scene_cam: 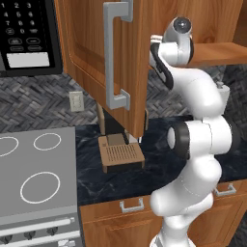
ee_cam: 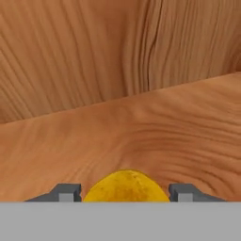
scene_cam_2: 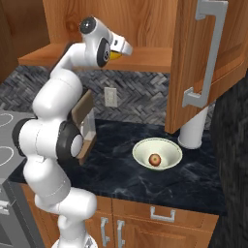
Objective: Open the cabinet. Pick the apple and mango from the cabinet and place them into the bowl. Then close the cabinet.
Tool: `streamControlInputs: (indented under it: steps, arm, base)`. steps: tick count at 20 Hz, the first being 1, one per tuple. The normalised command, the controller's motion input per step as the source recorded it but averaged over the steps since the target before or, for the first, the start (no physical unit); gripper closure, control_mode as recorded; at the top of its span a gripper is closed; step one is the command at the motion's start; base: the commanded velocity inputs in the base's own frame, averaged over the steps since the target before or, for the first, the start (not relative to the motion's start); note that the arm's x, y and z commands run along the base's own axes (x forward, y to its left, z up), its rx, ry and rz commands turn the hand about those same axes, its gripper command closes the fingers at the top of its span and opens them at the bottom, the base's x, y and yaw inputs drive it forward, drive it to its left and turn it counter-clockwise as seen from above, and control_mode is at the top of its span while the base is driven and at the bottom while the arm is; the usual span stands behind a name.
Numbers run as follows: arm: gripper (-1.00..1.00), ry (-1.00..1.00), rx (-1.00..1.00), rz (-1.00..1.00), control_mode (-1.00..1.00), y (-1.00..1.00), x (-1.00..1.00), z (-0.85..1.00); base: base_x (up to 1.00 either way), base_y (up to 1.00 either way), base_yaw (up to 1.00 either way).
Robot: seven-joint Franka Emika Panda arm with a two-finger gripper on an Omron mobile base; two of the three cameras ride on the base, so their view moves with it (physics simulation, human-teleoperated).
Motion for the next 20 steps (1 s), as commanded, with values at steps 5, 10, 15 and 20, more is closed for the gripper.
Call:
streamControlInputs:
  steps: [5, 10, 15, 20]
  arm:
    - [1.0, -0.15, -0.01, 0.0, -1.0, -0.03, -0.23, 0.06]
    - [1.0, 0.04, 0.0, -0.01, -1.0, 0.0, -0.44, 0.47]
    - [1.0, 0.11, -0.02, -0.01, -1.0, 0.0, -0.68, 0.45]
    - [1.0, 0.03, -0.05, 0.0, -1.0, 0.0, -0.73, 0.03]
  base:
    - [0.0, 0.0, 0.0]
    - [0.0, 0.0, 0.0]
    - [0.0, 0.0, 0.0]
    - [0.0, 0.0, 0.0]
